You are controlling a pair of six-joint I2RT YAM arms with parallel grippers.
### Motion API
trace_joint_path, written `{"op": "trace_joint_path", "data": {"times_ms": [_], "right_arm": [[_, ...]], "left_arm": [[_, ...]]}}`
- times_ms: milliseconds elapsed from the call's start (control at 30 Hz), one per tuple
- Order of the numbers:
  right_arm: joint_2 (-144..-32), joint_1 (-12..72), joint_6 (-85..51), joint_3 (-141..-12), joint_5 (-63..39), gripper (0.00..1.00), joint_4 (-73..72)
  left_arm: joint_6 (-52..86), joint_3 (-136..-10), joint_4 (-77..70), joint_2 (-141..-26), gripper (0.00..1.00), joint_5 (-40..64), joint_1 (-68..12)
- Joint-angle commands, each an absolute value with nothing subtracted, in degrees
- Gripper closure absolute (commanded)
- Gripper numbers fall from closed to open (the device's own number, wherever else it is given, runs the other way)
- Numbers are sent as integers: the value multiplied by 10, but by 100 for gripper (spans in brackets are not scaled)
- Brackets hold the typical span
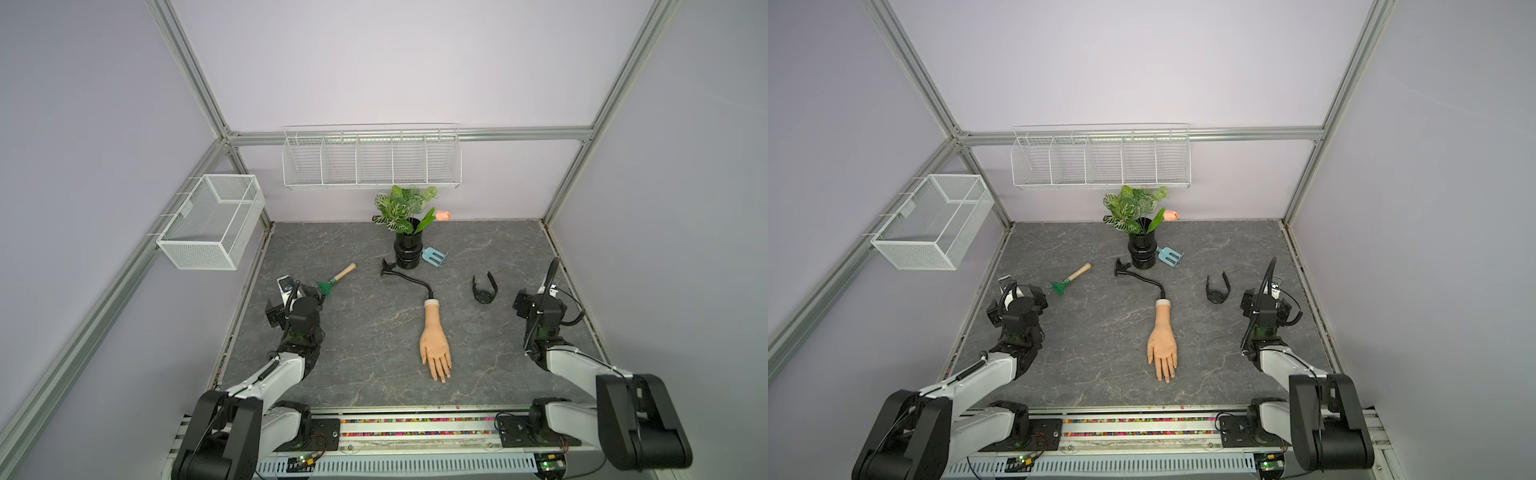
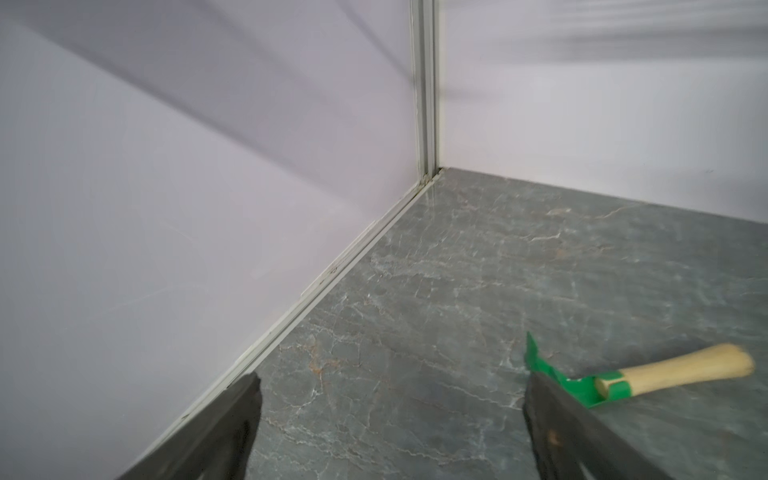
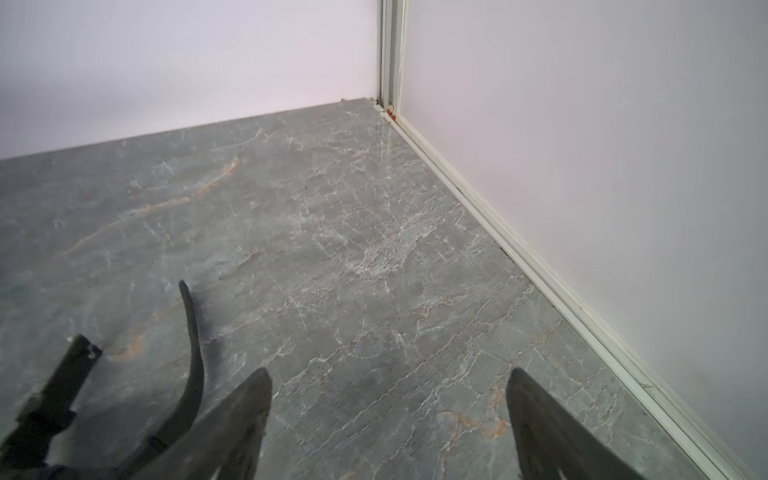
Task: Take off the watch
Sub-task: Reset both arms
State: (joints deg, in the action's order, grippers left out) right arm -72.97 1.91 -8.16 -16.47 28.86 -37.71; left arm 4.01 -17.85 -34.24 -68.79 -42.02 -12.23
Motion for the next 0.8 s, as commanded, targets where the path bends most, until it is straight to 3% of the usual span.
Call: {"op": "trace_joint_path", "data": {"times_ms": [0,67,133,200,267,333,767], "right_arm": [[-779,18,-38,-162,247,11,-515],[-834,18,-14,-162,213,11,-578],[-842,19,0,-180,150,11,-532],[-904,18,11,-172,152,11,-637],[-862,16,-6,-197,152,11,-517],[-888,18,-1,-190,177,11,-574],[-879,20,0,-202,170,11,-533]], "left_arm": [[52,-185,-437,-741,0,-336,-91],[39,-194,-439,-757,0,-302,-83],[43,-204,-447,-785,0,-267,-66],[46,-208,-469,-819,0,-247,-55],[41,-220,-483,-860,0,-229,-49],[23,-231,-489,-878,2,-210,-49],[38,-243,-447,-867,1,-219,-50]]}}
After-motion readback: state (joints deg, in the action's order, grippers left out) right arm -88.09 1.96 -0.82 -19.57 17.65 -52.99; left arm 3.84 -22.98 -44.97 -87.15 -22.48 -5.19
